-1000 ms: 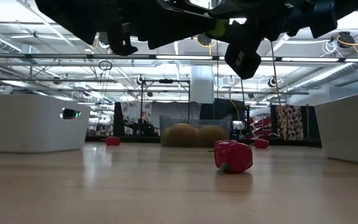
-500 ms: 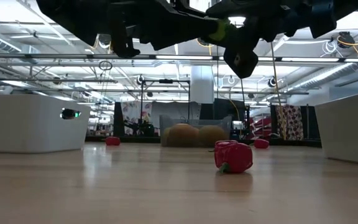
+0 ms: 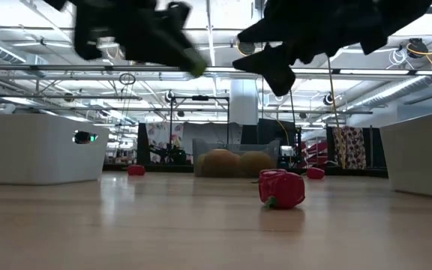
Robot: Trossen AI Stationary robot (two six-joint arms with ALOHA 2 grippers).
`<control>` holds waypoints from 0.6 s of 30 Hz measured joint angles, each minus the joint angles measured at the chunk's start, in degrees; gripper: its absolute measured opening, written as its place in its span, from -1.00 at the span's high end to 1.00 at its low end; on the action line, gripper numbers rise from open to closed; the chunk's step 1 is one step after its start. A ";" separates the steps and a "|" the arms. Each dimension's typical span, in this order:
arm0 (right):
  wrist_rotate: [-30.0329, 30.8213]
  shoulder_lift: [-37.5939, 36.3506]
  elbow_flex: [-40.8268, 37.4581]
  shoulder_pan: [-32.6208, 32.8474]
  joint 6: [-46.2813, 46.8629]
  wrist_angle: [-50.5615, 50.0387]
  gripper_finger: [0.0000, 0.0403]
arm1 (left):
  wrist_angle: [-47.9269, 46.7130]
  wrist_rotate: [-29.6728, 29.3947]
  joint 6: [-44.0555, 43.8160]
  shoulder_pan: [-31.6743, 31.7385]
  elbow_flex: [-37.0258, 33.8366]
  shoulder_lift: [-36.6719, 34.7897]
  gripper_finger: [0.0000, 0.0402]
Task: Sort produce into baskets
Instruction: Put the green bell pepper into the white bin
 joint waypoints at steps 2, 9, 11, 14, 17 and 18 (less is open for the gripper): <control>0.17 0.00 0.00 -1.36 -1.93 0.00 0.00 | -7.32 -2.59 -4.71 -0.75 0.00 -3.25 0.44; 0.21 -0.02 0.00 -3.72 -6.72 -1.65 0.00 | -35.48 -5.25 -31.71 -1.85 0.01 -12.68 0.44; 0.23 -0.02 0.02 -3.78 -6.95 -3.28 0.00 | -41.42 -5.17 -40.37 -1.83 0.01 -14.45 0.44; 0.23 -0.02 0.02 -3.75 -7.02 -4.04 0.00 | -47.99 -4.79 -50.30 -1.85 0.01 -16.09 0.44; 0.23 -0.02 0.02 -3.74 -7.02 -4.40 0.00 | -54.95 -4.81 -57.43 -1.83 0.01 -16.98 0.44; 0.23 -0.02 0.02 -3.75 -7.02 -4.59 0.00 | -56.90 -4.85 -59.80 -1.85 0.01 -16.97 0.44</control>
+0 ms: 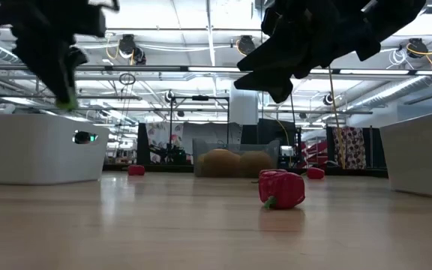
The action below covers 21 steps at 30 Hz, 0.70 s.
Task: Sort produce into baskets
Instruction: Put the green bell pepper into the white bin, then put the red bell pepper into the gray bin
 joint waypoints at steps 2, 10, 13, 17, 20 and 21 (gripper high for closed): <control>0.00 0.00 0.00 0.00 0.05 0.03 0.00 | -4.35 0.05 -4.76 0.00 -0.01 0.09 0.44; 0.00 0.00 0.00 0.02 0.66 -0.24 0.00 | -8.47 2.22 -13.59 -0.09 -0.17 0.51 0.37; 0.00 0.00 0.00 0.08 1.69 -0.24 0.00 | -8.60 2.27 -13.57 -0.09 -0.17 0.49 0.25; 0.03 0.00 0.00 0.15 1.95 -0.22 0.00 | -8.67 2.20 -13.61 -0.09 -0.17 0.49 0.05; 1.45 0.00 0.00 0.19 2.43 -0.25 0.00 | -8.59 2.03 -13.65 -0.09 -0.17 0.49 -0.08; 2.17 0.04 0.00 0.34 3.17 -0.45 0.00 | -8.51 2.05 -13.76 -0.09 -0.17 0.49 -0.11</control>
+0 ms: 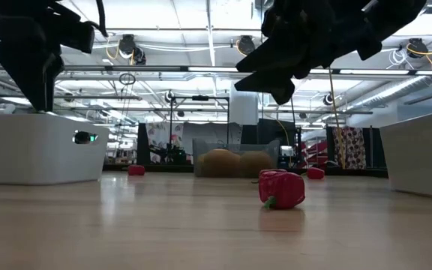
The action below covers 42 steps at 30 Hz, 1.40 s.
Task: Sort produce into baskets
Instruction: Put the red bell pepper into the gray bin
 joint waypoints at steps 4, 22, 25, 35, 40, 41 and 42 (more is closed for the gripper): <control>0.79 0.32 0.02 0.88 2.24 -3.07 0.00 | 1.53 1.75 0.17 0.40 0.00 0.00 -0.17; 15.46 0.31 0.02 6.60 -6.41 -16.16 0.00 | 72.97 -14.83 46.95 -0.31 -7.22 0.52 -0.17; 15.64 0.31 0.02 6.41 -2.50 -17.73 0.00 | 84.66 -16.58 52.03 0.28 -11.84 0.53 -0.17; 16.67 0.89 0.02 6.41 4.63 -22.98 0.00 | 93.63 -22.87 49.19 6.01 -17.21 -0.31 -0.17; 17.31 5.51 0.02 6.43 2.08 -21.74 0.00 | 96.34 -26.67 48.22 5.85 -17.20 -1.22 -0.17; 17.25 6.79 0.02 6.43 1.98 -21.34 0.00 | 96.37 -26.85 48.38 5.69 -17.18 -1.64 -0.17; 17.19 7.94 0.03 6.43 1.92 -21.17 0.00 | 96.35 -26.84 48.76 5.62 -17.16 -1.99 -0.17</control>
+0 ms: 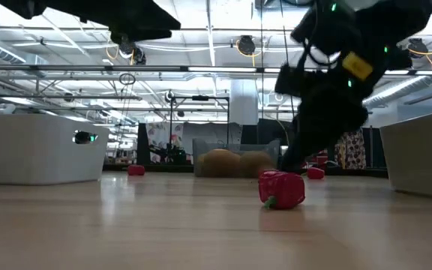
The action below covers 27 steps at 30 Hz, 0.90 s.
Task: Sort produce into baskets
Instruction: Put the red bell pepper into the gray bin
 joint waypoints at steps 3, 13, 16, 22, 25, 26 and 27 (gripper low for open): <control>-0.24 3.25 1.25 0.00 -0.21 0.19 0.00 | -0.91 0.02 0.44 -0.06 0.00 -0.73 -0.17; -4.71 8.02 12.89 0.52 -0.86 -15.94 0.00 | -5.16 0.07 -0.48 -0.26 0.00 -0.85 -0.17; -4.30 8.16 15.86 0.87 0.47 -20.22 0.00 | -5.33 0.09 -1.05 -0.26 0.00 -0.85 -0.17; 0.15 8.15 19.11 1.05 9.91 -19.65 0.00 | -6.29 0.24 -3.40 -0.26 0.00 -0.85 -0.17; 0.46 8.15 19.87 1.04 17.68 -19.46 0.00 | -6.40 0.50 -4.04 -0.26 0.00 -0.85 -0.17; 0.69 8.15 19.91 1.05 20.01 -19.48 0.00 | -6.40 0.51 -4.07 -0.26 0.00 -0.85 -0.17; 1.40 8.15 19.92 1.05 22.08 -19.48 0.00 | -6.47 0.57 -4.14 -0.26 0.00 -0.85 -0.17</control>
